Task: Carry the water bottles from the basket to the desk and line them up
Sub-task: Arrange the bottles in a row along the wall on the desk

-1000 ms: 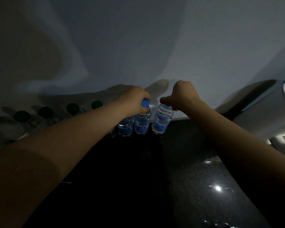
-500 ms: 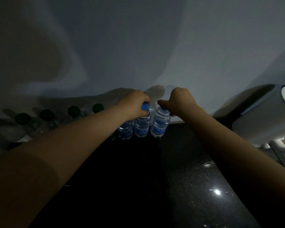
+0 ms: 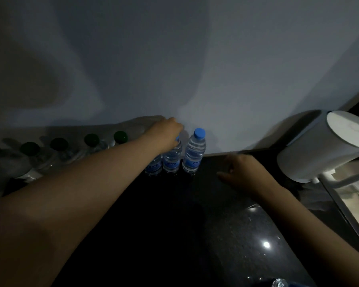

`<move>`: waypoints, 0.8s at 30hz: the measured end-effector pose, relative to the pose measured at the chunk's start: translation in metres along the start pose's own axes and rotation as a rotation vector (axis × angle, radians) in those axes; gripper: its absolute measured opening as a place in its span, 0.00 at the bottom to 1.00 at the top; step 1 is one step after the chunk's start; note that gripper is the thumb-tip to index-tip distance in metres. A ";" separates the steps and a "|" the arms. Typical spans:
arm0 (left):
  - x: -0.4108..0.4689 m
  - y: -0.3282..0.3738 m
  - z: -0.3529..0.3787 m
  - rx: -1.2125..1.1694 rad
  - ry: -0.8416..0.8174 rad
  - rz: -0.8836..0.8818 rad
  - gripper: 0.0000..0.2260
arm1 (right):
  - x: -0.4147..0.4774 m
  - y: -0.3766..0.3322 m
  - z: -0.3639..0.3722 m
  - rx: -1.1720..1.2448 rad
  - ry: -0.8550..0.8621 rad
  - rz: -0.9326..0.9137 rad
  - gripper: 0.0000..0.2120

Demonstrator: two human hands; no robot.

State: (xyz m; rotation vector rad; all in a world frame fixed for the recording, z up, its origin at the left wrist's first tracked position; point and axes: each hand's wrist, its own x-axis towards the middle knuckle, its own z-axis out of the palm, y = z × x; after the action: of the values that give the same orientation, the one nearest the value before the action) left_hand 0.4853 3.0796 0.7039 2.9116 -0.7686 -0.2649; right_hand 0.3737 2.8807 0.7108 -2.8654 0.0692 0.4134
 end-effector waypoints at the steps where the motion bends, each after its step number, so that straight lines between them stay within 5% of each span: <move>1: -0.003 0.002 0.000 0.040 0.006 0.009 0.11 | -0.011 0.003 0.002 0.012 -0.006 0.010 0.17; 8: -0.044 0.026 -0.006 0.131 0.134 0.116 0.17 | -0.082 0.024 0.003 0.045 0.044 0.001 0.14; 13: -0.097 0.062 -0.009 0.041 0.125 0.225 0.11 | -0.141 0.037 0.004 0.061 0.109 0.043 0.10; 24: -0.194 0.178 0.033 -0.055 -0.116 0.448 0.17 | -0.271 0.080 0.020 0.131 0.205 0.223 0.13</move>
State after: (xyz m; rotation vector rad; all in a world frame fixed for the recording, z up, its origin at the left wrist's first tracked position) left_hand 0.2275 3.0198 0.7268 2.5959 -1.3729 -0.3987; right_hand 0.1023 2.8115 0.7502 -2.7680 0.4385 0.1462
